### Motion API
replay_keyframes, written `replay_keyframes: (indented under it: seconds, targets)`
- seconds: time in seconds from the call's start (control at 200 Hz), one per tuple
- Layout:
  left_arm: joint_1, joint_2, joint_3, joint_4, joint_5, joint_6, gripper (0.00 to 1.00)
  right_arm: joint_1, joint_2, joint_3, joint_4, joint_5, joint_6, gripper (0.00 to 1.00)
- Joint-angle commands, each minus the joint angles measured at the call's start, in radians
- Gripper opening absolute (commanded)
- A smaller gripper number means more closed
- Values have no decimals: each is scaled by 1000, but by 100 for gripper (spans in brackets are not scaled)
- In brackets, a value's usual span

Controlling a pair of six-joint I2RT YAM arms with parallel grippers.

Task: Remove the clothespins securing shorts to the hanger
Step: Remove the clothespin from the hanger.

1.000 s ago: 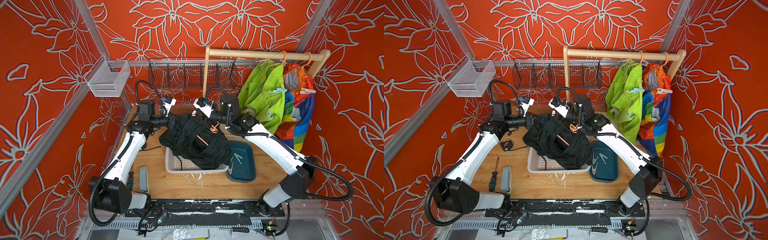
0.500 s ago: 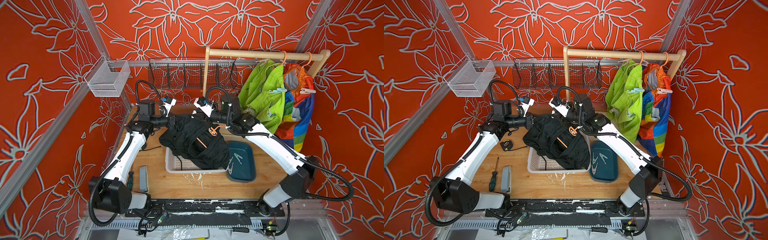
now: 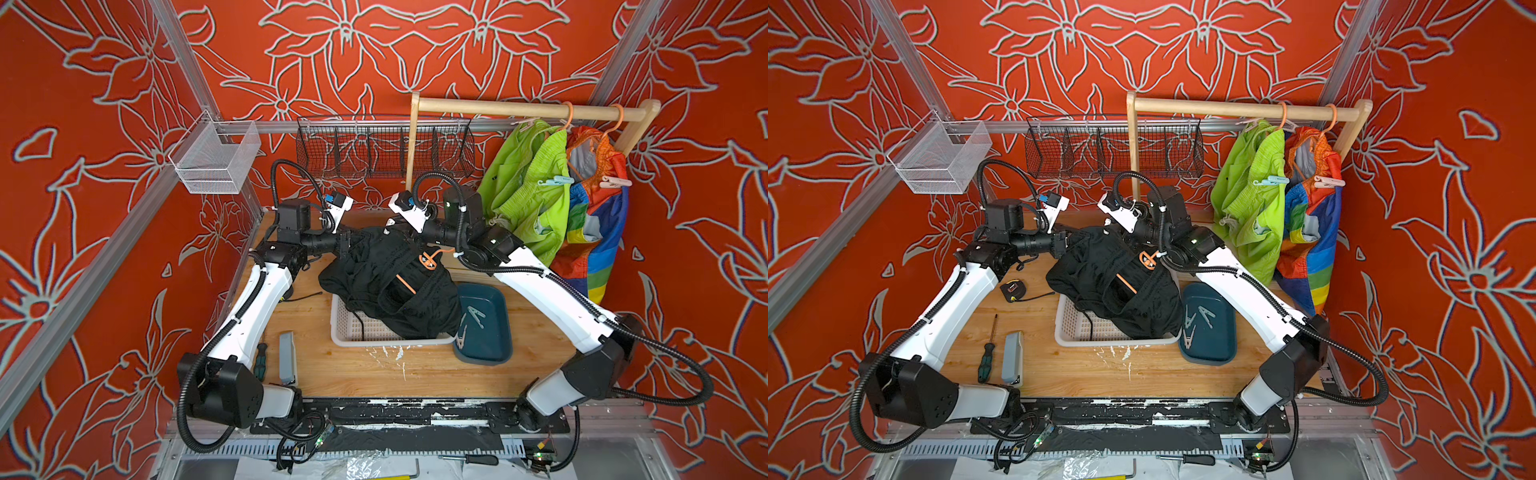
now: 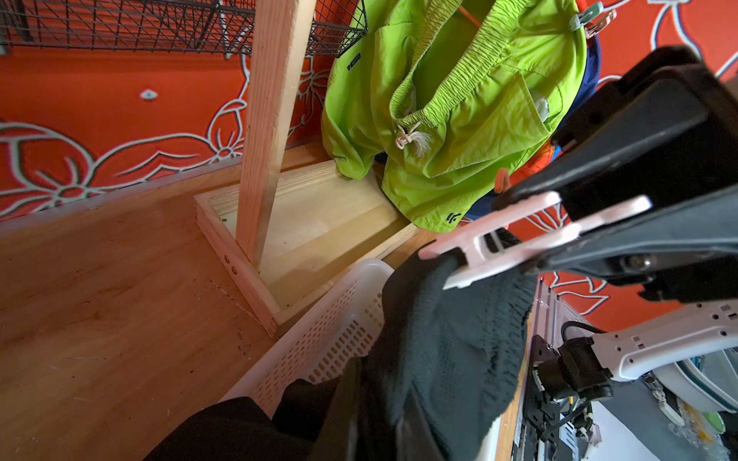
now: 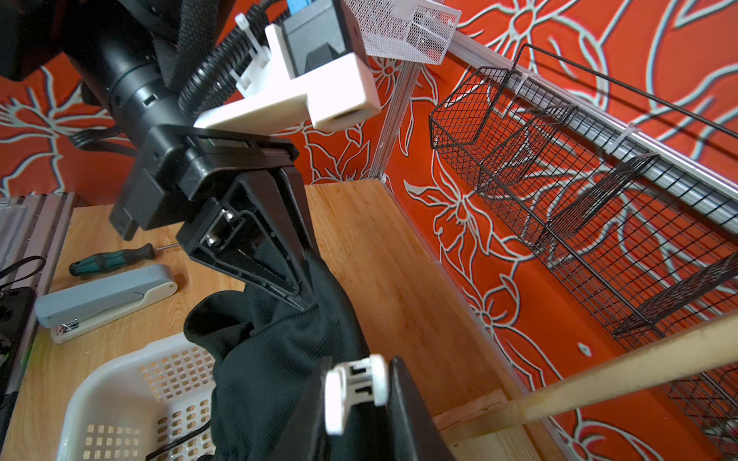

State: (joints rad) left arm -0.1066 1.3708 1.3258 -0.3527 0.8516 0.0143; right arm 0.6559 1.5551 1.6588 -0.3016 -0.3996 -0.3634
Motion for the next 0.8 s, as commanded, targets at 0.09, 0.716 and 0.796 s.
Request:
replay_keyframes:
  seconds: [0.09, 0.716, 0.796]
  targets:
    - [-2, 7, 24, 8, 14, 1, 0, 4, -66, 27, 38, 15, 6, 20]
    - [50, -71, -5, 55, -222, -16, 0, -167, -555, -509, -171, 417, 236, 21]
    - [70, -93, -17, 78, -250, -30, 0, -176, -592, -593, -194, 482, 302, 21]
